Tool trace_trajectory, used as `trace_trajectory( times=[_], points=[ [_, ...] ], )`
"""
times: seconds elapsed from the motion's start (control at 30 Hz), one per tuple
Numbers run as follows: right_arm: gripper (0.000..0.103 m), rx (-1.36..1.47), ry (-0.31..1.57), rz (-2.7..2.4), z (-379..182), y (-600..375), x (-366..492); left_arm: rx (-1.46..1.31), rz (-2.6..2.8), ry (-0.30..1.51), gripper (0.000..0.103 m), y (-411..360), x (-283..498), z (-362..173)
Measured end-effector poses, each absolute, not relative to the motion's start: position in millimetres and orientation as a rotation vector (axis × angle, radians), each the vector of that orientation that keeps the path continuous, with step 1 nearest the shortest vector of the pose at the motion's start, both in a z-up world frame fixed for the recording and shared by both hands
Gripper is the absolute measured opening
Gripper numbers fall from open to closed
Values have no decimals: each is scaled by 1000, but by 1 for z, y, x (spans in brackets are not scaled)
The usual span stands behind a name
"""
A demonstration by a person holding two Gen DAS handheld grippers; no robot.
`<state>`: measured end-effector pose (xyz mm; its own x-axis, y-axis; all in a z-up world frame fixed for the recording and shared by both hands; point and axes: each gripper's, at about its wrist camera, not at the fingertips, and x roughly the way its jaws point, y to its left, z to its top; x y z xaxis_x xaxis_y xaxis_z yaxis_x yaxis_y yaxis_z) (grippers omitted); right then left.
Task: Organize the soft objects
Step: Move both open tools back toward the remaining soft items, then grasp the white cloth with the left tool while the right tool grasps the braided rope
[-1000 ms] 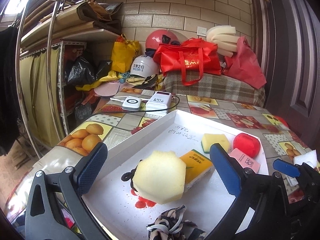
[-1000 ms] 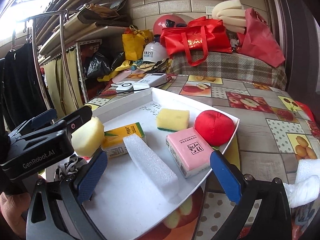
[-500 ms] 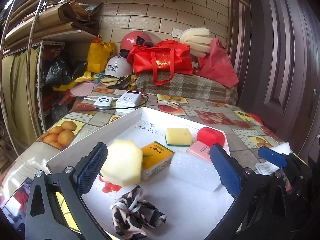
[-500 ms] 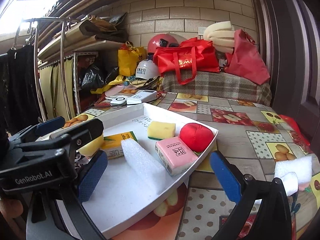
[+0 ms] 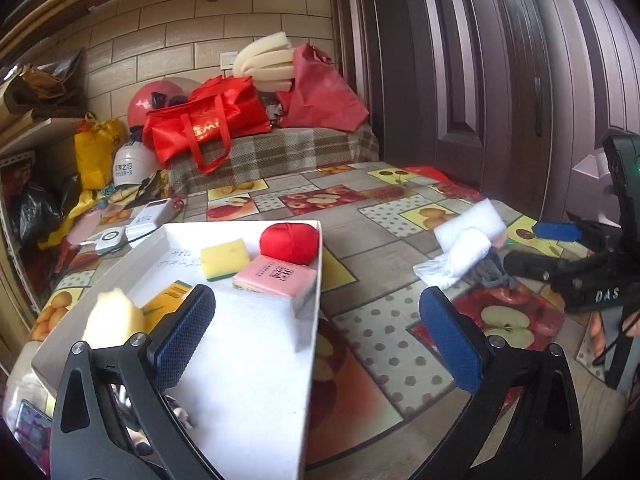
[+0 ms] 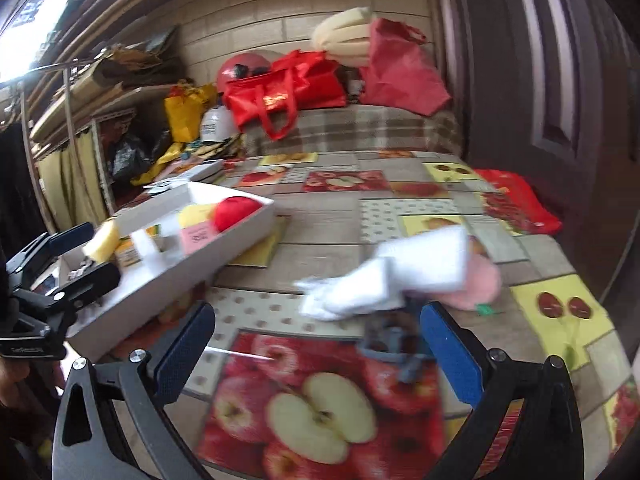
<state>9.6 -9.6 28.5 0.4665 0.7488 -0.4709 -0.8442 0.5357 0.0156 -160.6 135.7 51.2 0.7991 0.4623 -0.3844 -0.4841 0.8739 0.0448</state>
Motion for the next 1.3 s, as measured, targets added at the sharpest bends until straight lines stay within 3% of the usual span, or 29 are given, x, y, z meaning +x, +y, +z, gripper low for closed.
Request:
trace_trajectory(
  times=[0.23,0.4,0.63,0.7,0.73,0.87,1.23,1.3],
  points=[
    [103,-232,520,859,26,-48,62,-21,493,513,103,114,-116,42],
    [103,-311,624,946,12,-27,69,4,455,576,103,108,-90,36],
    [101,-499,610,998,-1,19,59,-9,408,655,103,108,-62,28],
    [69,-538,662,1012,-10,27,62,-4,391,671,103,106,-55,26],
    [38,-532,687,1028,-11,28,65,3,383,677,103,105,-51,25],
    [30,-455,728,1064,-9,5,71,63,346,680,103,97,-29,25],
    [30,-273,820,1031,-4,-30,93,277,204,801,102,67,45,7],
    [30,-291,815,1039,-4,-27,89,265,183,801,96,68,44,7]
  ],
)
